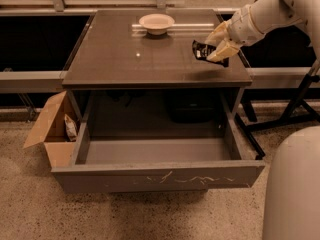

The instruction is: Pick rxbar chocolate from top drawer and place on counter

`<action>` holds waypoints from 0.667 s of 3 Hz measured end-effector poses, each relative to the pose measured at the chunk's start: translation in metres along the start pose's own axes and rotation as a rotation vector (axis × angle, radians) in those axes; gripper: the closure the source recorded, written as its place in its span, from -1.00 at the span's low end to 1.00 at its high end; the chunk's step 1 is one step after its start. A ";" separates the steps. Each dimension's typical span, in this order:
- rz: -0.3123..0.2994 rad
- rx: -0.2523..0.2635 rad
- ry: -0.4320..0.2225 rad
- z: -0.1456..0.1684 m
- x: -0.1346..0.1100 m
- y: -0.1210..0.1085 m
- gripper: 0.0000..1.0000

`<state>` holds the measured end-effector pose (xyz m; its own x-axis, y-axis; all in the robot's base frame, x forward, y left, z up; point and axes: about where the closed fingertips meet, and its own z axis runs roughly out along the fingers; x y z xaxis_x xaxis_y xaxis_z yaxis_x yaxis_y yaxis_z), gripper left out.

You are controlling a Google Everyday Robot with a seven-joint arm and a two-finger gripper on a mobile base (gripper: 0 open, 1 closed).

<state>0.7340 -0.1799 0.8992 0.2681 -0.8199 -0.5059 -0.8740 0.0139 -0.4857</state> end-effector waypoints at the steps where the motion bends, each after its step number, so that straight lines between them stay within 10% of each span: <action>1: 0.000 0.000 0.000 0.000 0.000 0.000 -0.93; 2: 0.003 -0.002 0.003 -0.002 0.002 0.000 -1.00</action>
Offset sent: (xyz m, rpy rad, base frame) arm -0.0022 -0.0144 0.0086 -0.0082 -0.0003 -0.0149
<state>0.7336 -0.1828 0.8994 0.2640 -0.8218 -0.5049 -0.8757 0.0152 -0.4826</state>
